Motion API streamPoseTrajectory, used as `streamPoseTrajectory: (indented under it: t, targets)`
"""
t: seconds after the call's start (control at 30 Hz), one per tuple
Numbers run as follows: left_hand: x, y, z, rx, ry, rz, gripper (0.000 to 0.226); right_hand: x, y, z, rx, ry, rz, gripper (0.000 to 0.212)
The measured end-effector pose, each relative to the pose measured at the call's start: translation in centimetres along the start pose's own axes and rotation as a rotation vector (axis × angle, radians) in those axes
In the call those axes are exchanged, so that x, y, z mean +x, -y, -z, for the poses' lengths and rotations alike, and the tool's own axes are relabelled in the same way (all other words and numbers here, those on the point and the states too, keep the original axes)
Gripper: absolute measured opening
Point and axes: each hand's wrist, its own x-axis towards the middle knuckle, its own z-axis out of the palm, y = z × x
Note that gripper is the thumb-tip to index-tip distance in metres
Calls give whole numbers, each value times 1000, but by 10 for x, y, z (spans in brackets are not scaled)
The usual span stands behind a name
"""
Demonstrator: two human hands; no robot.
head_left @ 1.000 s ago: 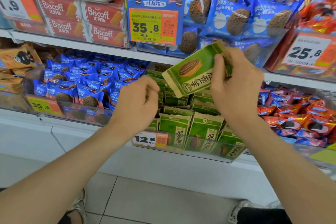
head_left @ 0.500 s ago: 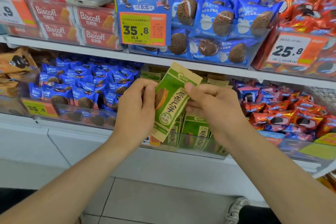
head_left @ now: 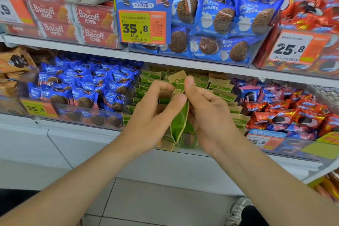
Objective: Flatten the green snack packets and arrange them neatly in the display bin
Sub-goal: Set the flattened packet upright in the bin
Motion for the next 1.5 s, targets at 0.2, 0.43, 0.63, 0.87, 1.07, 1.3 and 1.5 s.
streamPoseTrajectory:
  t: [0.2,0.43,0.63,0.87,1.07,1.3,1.5]
  targets:
    - [-1,2,-1,8,-103,-19,10,0,0,0,-229,62,263,26]
    - [-2,-8,0,36,-99,-87,26,0,-3,-6,-506,58,412,32]
    - [5,-9,3,-9,-60,-75,25,0,-5,-8,-415,8,347,33]
    - [6,1,6,-8,-127,-75,21,-4,3,-2,-712,159,331,15]
    - [2,1,5,-41,-80,-58,19,-10,6,-3,-826,146,437,15]
    - [0,-12,9,15,49,-70,10,1,4,5,-686,32,552,3]
    - [-2,-14,11,55,56,-90,31,2,5,6,-715,37,576,11]
